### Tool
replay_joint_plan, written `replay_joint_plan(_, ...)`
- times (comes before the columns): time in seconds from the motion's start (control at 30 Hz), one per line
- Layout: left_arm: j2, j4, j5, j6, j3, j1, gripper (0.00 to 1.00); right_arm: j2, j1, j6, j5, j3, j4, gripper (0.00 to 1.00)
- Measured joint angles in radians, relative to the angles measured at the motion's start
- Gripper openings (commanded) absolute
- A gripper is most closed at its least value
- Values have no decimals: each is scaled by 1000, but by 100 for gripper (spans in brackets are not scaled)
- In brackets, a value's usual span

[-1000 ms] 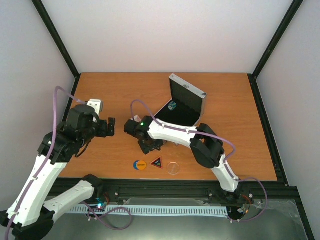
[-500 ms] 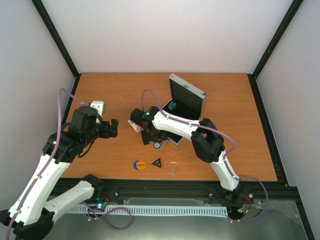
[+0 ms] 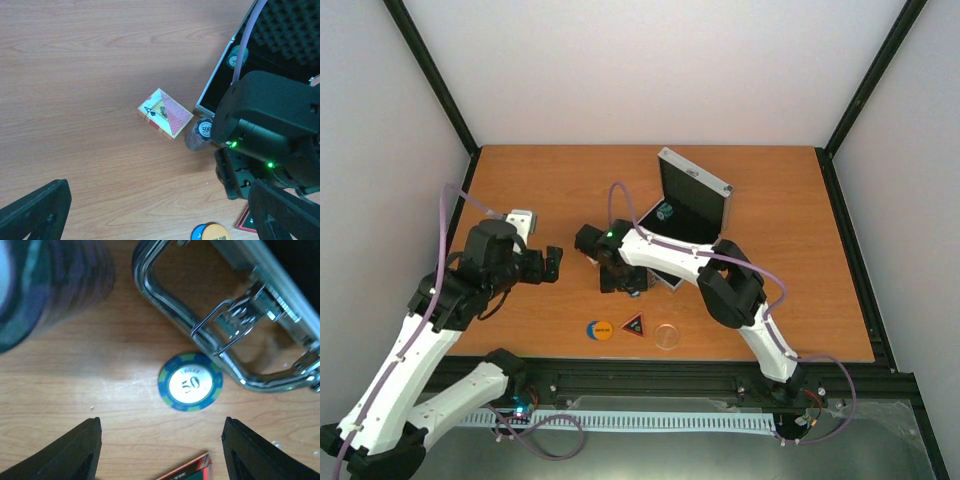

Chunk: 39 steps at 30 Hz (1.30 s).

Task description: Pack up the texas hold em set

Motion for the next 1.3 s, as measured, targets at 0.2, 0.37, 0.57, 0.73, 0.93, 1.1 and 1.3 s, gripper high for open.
replay_joint_plan(0.2, -37, 5, 24, 0, -3, 0, 100, 1, 47, 116, 14, 23, -1, 65)
replay_joint_plan(0.37, -60, 5, 28, 0, -3, 0, 100, 0, 57, 212, 28, -17, 28, 64)
replay_joint_plan(0.57, -85, 6, 43, 0, 0, 0, 100, 1, 47, 261, 46, -31, 30, 64)
replay_joint_plan(0.73, -99, 6, 46, 0, 1, 0, 100, 1, 32, 261, 56, -33, 32, 63)
replay_joint_plan(0.93, -104, 6, 47, 0, 1, 0, 100, -4, -13, 260, 50, -93, 70, 63)
replay_joint_plan(1.1, -103, 6, 47, 0, 1, 0, 100, -17, -35, 260, 23, -132, 102, 62)
replay_joint_plan(1.3, -99, 6, 46, 0, 1, 0, 100, -32, -55, 249, -21, -175, 157, 61)
